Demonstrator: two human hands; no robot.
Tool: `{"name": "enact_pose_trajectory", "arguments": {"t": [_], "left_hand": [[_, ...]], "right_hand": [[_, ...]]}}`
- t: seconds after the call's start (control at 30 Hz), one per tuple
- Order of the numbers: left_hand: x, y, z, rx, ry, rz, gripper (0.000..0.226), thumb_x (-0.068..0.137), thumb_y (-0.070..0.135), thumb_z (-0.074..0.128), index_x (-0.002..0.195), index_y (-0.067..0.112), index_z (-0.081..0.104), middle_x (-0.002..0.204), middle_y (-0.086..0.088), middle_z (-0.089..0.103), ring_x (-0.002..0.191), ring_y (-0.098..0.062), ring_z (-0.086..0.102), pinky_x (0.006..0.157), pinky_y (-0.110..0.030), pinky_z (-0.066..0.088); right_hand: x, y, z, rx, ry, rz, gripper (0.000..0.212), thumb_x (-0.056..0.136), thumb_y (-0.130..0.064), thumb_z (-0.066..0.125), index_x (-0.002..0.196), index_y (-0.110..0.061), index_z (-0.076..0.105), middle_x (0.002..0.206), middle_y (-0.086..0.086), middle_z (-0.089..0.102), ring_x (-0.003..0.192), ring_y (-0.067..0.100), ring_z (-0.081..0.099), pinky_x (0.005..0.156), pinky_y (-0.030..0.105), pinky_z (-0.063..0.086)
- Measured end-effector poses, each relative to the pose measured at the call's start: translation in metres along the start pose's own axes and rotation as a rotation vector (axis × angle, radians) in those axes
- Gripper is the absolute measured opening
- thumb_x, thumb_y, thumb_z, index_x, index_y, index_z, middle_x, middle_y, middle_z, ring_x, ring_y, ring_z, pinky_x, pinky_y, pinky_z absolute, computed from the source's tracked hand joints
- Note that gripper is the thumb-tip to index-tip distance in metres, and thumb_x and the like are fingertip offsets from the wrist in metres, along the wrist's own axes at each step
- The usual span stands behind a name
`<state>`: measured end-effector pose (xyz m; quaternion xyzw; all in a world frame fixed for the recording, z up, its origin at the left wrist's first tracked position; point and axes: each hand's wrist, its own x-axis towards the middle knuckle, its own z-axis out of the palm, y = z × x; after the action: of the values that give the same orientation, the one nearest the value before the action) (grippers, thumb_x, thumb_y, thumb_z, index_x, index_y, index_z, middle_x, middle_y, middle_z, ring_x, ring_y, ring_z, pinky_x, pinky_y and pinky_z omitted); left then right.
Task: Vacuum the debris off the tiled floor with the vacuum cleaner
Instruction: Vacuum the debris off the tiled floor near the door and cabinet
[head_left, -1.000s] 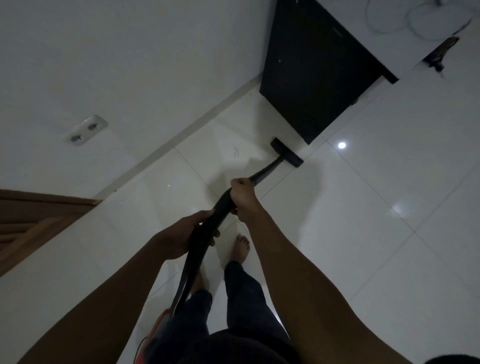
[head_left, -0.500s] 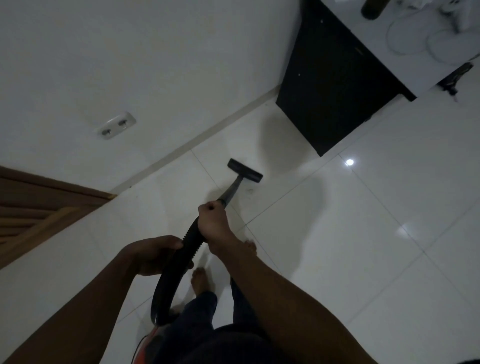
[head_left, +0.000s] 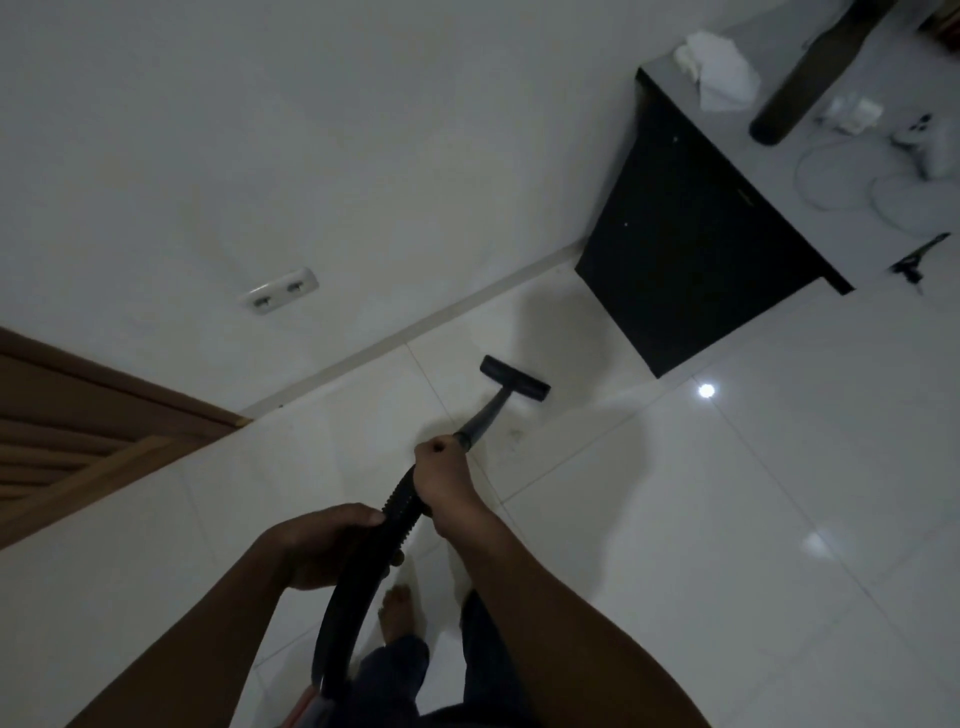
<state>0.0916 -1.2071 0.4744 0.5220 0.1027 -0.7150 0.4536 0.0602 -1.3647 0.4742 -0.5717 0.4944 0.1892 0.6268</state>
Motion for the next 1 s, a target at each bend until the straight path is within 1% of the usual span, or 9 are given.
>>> {"name": "enact_pose_trajectory", "arguments": {"t": [0.1,0.23,0.37,0.43,0.5,0.63,0.77,0.87,1.0], "left_hand": [[-0.004,0.002,-0.005,-0.037,0.004,0.016,0.096,0.027,0.044,0.097,0.105,0.001,0.061,0.087,-0.017,0.072,0.075,-0.026,0.067,0.073,-0.036,0.056],[-0.009,0.005,-0.014,-0.006,-0.016,0.016,0.090,0.036,0.038,0.096,0.107,-0.002,0.058,0.092,-0.021,0.070,0.081,-0.029,0.066,0.080,-0.040,0.053],[-0.003,0.009,-0.006,0.024,0.061,0.037,0.097,0.037,0.053,0.093,0.114,0.003,0.060,0.092,-0.014,0.072,0.081,-0.025,0.063,0.078,-0.037,0.053],[0.000,0.013,-0.004,0.024,0.070,0.053,0.099,0.036,0.055,0.093,0.113,0.004,0.059,0.089,-0.012,0.072,0.081,-0.024,0.062,0.077,-0.036,0.053],[0.000,0.015,-0.008,0.008,0.050,0.061,0.096,0.034,0.050,0.094,0.109,0.001,0.059,0.088,-0.015,0.072,0.080,-0.026,0.063,0.078,-0.037,0.053],[-0.001,0.008,-0.013,-0.013,-0.019,0.023,0.089,0.038,0.037,0.095,0.108,-0.002,0.056,0.092,-0.021,0.070,0.085,-0.031,0.064,0.082,-0.041,0.053],[0.001,0.001,-0.013,-0.030,-0.063,0.026,0.084,0.041,0.033,0.093,0.108,-0.002,0.056,0.092,-0.020,0.070,0.088,-0.032,0.063,0.085,-0.043,0.050],[0.001,0.001,-0.010,-0.031,-0.064,0.024,0.085,0.039,0.037,0.094,0.106,-0.002,0.058,0.091,-0.019,0.069,0.083,-0.028,0.066,0.083,-0.041,0.051],[0.001,0.006,0.001,-0.006,0.043,0.011,0.094,0.034,0.055,0.092,0.108,0.005,0.063,0.090,-0.013,0.071,0.079,-0.023,0.062,0.076,-0.034,0.052]], "right_hand": [[0.000,-0.006,0.004,-0.002,-0.042,0.024,0.028,0.099,-0.029,0.039,0.120,-0.015,0.049,0.085,0.003,0.054,0.075,0.019,0.053,0.066,0.032,0.046],[-0.003,-0.004,0.004,0.066,-0.097,0.096,0.024,0.101,-0.028,0.039,0.121,-0.017,0.048,0.087,0.001,0.050,0.070,0.014,0.049,0.058,0.027,0.044],[0.007,-0.014,0.001,0.094,-0.029,0.074,0.026,0.100,-0.025,0.039,0.122,-0.016,0.049,0.088,0.002,0.052,0.075,0.016,0.052,0.062,0.029,0.049],[0.010,-0.018,-0.001,0.089,-0.022,0.051,0.027,0.099,-0.026,0.039,0.123,-0.017,0.048,0.090,0.003,0.054,0.077,0.017,0.054,0.066,0.031,0.051],[0.009,-0.020,-0.001,0.072,-0.057,0.034,0.025,0.099,-0.028,0.040,0.121,-0.019,0.048,0.091,0.003,0.054,0.079,0.017,0.055,0.065,0.031,0.050],[0.004,-0.009,-0.002,0.017,-0.088,0.021,0.024,0.100,-0.028,0.040,0.120,-0.018,0.048,0.089,0.002,0.053,0.075,0.016,0.053,0.057,0.026,0.045],[0.007,0.000,0.000,0.012,-0.109,0.032,0.026,0.101,-0.028,0.040,0.122,-0.017,0.048,0.090,0.000,0.051,0.077,0.012,0.049,0.056,0.025,0.042],[0.005,-0.003,0.000,0.042,-0.129,0.077,0.024,0.100,-0.028,0.040,0.121,-0.018,0.048,0.092,0.000,0.051,0.080,0.015,0.051,0.056,0.026,0.043],[0.013,-0.010,-0.003,0.099,-0.093,0.124,0.015,0.100,-0.026,0.039,0.112,-0.023,0.046,0.099,0.005,0.052,0.089,0.022,0.053,0.059,0.028,0.046]]}}
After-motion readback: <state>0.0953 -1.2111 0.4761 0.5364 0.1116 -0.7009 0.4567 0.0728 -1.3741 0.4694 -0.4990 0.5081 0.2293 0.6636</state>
